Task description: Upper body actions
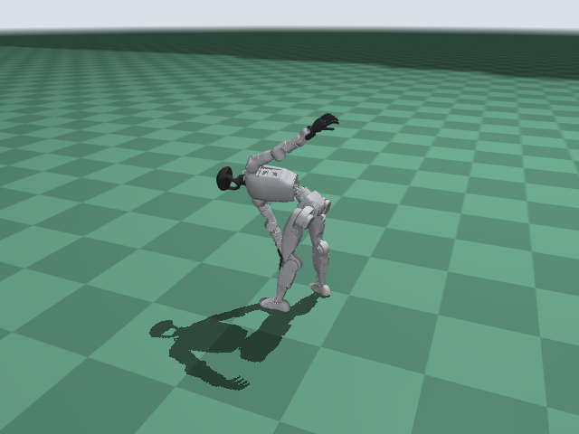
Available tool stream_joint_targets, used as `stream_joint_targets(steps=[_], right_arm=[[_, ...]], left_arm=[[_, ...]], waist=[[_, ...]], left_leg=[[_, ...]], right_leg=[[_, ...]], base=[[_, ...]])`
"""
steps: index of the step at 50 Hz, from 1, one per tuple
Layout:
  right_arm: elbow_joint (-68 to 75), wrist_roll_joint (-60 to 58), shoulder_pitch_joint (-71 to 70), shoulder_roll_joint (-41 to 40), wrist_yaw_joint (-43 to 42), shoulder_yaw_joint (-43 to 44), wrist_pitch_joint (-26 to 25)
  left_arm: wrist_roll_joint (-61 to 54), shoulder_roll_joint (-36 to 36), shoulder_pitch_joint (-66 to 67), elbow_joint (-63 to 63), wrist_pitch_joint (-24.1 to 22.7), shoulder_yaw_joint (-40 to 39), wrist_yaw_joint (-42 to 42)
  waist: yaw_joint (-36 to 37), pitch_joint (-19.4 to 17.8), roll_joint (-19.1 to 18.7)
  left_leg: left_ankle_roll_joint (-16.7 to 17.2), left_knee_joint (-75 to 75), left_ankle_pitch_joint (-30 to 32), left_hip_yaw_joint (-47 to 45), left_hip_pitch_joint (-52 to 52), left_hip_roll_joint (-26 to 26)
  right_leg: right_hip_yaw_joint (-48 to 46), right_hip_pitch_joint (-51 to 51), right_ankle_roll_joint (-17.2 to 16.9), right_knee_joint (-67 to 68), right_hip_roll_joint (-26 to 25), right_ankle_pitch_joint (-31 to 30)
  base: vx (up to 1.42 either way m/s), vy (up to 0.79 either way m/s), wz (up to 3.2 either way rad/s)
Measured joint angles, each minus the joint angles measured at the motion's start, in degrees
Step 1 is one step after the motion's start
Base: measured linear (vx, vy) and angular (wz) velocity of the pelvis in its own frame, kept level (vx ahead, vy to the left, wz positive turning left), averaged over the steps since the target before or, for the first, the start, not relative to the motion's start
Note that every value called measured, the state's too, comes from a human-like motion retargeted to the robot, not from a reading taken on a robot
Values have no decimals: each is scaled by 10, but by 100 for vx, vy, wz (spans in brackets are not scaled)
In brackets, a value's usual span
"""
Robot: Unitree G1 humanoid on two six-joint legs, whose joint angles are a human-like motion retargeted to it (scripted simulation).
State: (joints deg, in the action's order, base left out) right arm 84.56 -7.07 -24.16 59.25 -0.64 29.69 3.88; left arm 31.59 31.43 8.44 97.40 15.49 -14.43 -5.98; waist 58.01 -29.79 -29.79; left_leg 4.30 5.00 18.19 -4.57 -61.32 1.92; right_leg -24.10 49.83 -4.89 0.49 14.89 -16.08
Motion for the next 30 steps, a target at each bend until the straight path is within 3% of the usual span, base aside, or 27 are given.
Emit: stream_joint_targets(steps=[7, 10, 17, 25, 30], right_arm=[[8, -27, 166, -44, -22, 94, 31], [0, -26, 228, -88, -28, 128, 43], [-30, -24, 286, -195, -35, 137, 80], [-15, -23, 323, -254, -60, 87, 111], [19, -14, 345, -255, -80, 58, 121]], left_arm=[[-46, -34, -50, 0, 22, 19, -56], [-71, -34, -84, -1, 20, 14, -81], [-136, 32, -105, -17, 12, -24, -140], [-304, 127, -125, -48, 33, -49, -163], [-339, 154, -160, -85, -22, -20, -155]], waist=[[-38, 0, 2], [-65, 0, 29], [-201, 0, 157], [-377, 0, 304], [-488, 0, 366]], left_leg=[[-10, 0, -11, 0, 104, -6], [-12, 0, -19, -5, 141, -15], [-8, 0, -44, -45, 214, -57], [0, -16, -87, -129, 301, -112], [7, -20, -105, -185, 338, -146]], right_leg=[[-1, -88, 0, 5, -7, 8], [1, -115, -1, 5, -14, 9], [33, -154, -9, 7, -40, 10], [83, -189, -12, 10, -76, 1], [115, -187, -13, 10, -104, -11]], base=[[-27, -11, -12], [-34, -1, -42], [-38, 26, -76], [-32, 39, -107], [-48, 37, -112]])
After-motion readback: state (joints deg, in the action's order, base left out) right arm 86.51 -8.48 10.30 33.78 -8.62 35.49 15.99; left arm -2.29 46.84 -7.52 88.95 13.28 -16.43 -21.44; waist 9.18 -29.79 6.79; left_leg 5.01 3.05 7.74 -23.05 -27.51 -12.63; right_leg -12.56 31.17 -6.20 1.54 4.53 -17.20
